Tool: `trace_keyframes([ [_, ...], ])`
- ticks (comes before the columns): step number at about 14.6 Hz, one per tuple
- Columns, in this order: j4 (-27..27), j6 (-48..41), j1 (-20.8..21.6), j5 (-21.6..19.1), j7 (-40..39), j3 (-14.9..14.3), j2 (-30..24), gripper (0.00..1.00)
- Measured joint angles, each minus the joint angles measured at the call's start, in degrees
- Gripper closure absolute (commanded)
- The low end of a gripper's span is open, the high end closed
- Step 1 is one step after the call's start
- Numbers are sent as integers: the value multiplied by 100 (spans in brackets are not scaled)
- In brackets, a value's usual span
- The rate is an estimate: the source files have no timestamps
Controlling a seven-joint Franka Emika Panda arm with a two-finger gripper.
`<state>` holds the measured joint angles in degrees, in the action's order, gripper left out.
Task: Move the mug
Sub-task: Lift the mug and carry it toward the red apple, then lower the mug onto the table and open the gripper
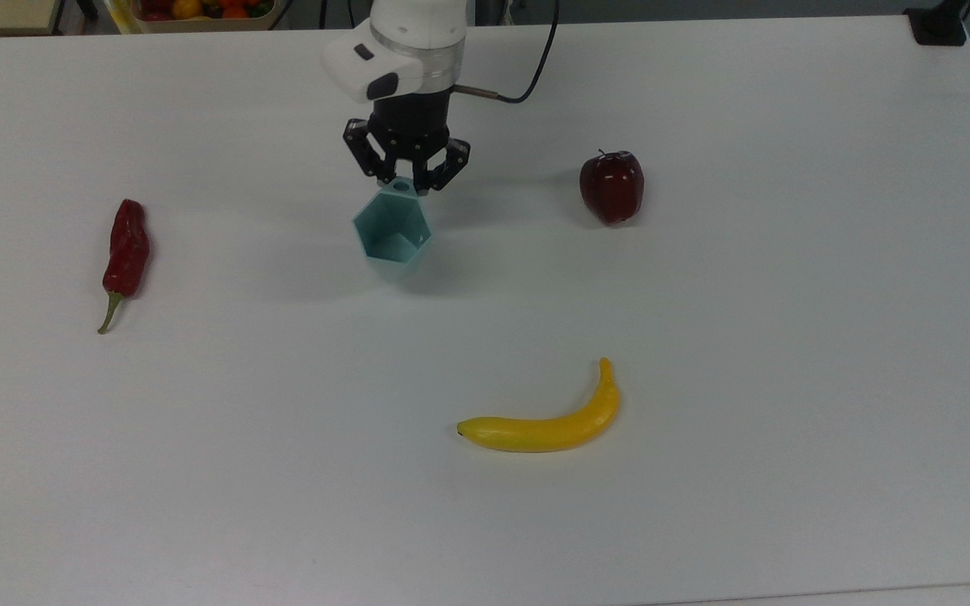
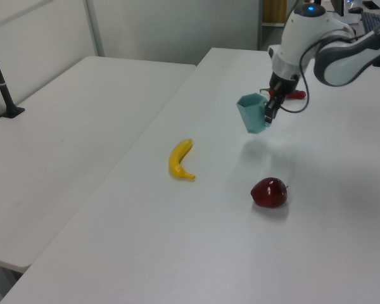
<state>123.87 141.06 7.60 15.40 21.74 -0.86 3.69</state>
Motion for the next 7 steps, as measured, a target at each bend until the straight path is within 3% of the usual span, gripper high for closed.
trace_keyframes([
  [3,420,0,124,129,0,0,-157,93],
  [7,480,-28,173,131,0,0,-158,82],
])
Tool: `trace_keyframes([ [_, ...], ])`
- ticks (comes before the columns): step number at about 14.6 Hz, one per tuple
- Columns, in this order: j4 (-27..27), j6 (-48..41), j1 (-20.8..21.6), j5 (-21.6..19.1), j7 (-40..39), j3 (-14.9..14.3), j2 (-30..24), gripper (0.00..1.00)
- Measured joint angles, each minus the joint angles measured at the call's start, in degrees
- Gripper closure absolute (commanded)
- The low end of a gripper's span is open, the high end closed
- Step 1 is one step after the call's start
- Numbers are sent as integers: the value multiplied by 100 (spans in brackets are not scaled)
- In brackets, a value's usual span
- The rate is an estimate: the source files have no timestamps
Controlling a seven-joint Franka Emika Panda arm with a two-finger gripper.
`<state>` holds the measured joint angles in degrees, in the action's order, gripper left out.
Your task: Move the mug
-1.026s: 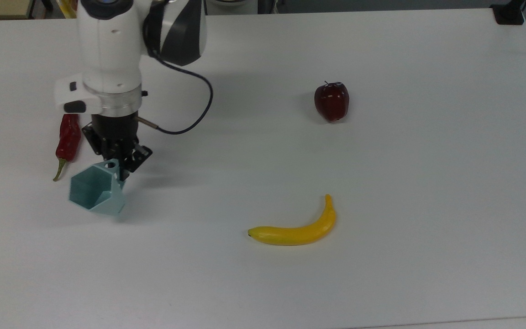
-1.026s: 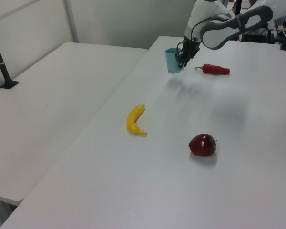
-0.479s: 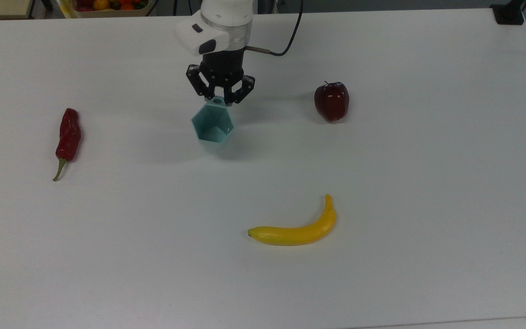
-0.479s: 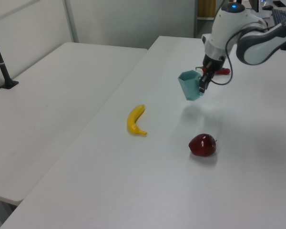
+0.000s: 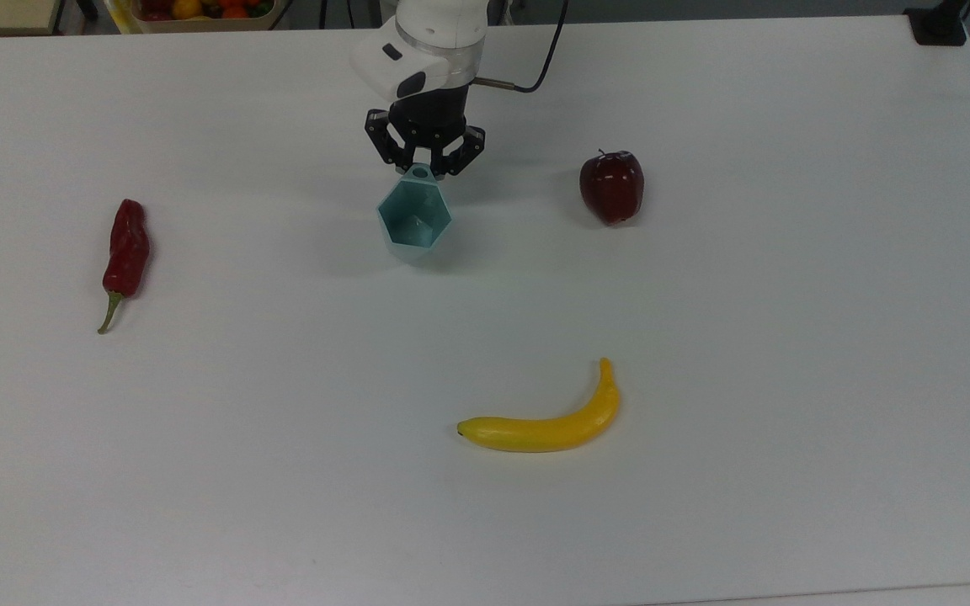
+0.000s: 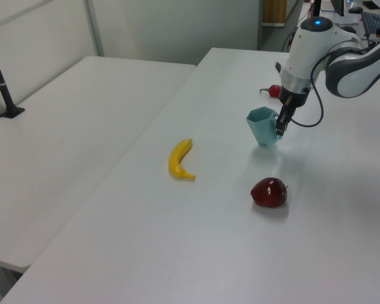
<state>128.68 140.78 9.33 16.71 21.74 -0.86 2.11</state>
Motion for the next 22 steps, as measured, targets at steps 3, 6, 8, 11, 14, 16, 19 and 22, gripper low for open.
trace_keyframes([
  [3,19,-101,1,0,0,0,0,77],
  [6,25,-293,2,0,0,0,0,52],
  [8,24,-352,2,0,0,0,0,28],
  [11,-6,-613,2,0,0,0,-1,10],
  [14,-291,-1165,6,1,-1,0,-28,0],
  [16,-692,-1610,83,1,-9,2,-49,0],
  [19,-1536,-2597,339,-299,-114,4,-55,0],
  [22,-2396,-3651,344,-1133,-1027,-19,-65,0],
])
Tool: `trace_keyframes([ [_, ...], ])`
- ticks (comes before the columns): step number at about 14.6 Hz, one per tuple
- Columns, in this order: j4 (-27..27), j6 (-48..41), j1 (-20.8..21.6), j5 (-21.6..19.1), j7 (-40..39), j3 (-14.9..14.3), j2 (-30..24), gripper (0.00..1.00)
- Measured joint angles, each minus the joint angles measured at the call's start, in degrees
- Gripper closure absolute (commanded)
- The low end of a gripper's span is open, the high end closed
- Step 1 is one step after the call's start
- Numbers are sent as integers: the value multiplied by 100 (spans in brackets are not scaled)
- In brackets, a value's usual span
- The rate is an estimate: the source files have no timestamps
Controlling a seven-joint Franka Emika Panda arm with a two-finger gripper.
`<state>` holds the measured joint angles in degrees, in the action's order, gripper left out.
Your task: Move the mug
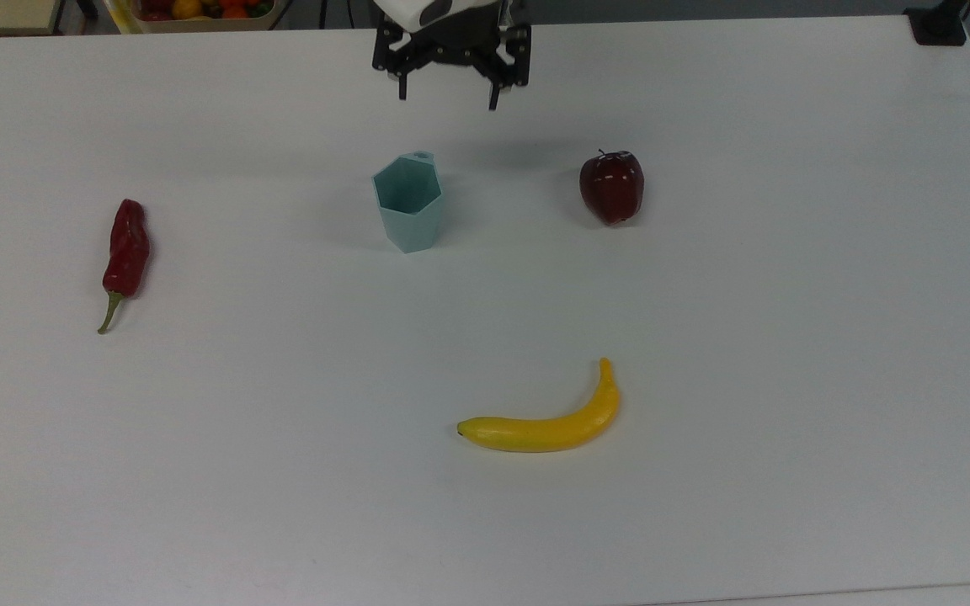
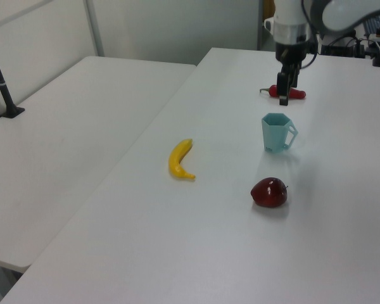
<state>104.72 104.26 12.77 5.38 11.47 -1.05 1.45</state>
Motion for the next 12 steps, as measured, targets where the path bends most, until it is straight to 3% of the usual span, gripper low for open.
trace_keyframes([
  [2,-632,-731,-220,-377,-646,-65,-19,0],
  [5,-1226,-1147,-591,-452,-986,-86,-76,0],
  [12,-1489,-1215,-826,-431,-1032,-90,-75,0],
])
